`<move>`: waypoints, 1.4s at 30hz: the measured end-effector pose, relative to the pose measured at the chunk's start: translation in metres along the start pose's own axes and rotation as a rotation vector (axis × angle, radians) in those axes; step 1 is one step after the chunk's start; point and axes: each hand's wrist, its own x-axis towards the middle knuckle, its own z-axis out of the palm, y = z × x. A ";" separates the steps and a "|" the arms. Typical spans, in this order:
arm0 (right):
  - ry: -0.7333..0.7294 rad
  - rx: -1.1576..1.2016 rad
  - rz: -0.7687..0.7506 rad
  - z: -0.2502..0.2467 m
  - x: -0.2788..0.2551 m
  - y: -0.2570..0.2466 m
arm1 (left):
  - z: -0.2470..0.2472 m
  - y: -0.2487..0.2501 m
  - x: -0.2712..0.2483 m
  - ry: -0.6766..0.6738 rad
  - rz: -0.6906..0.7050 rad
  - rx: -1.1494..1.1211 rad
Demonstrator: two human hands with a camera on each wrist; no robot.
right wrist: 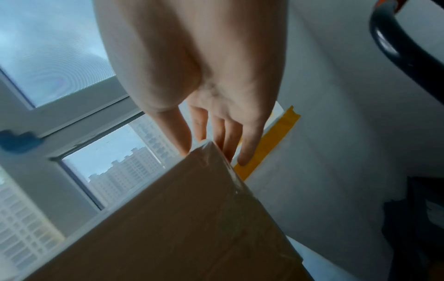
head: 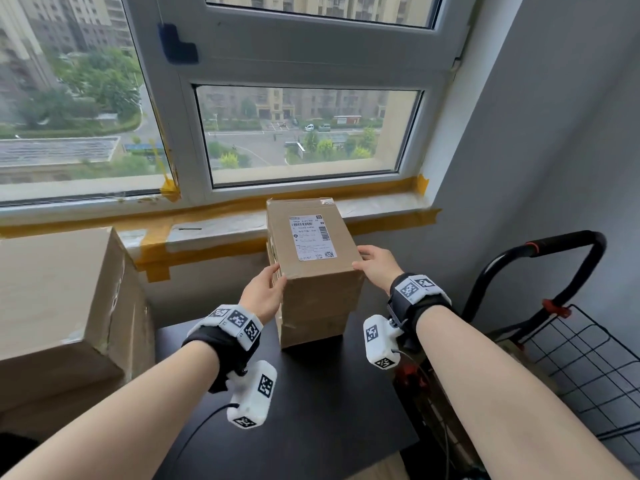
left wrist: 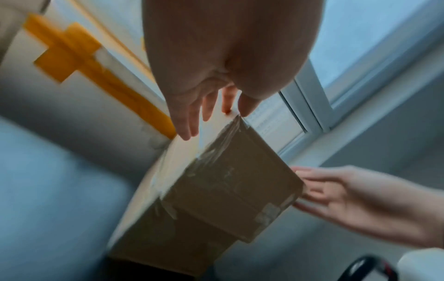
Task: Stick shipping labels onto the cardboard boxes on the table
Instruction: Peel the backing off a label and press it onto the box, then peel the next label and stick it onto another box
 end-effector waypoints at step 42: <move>-0.368 0.100 -0.098 0.330 -0.124 -0.158 | -0.298 -0.132 -0.173 0.402 -0.355 0.577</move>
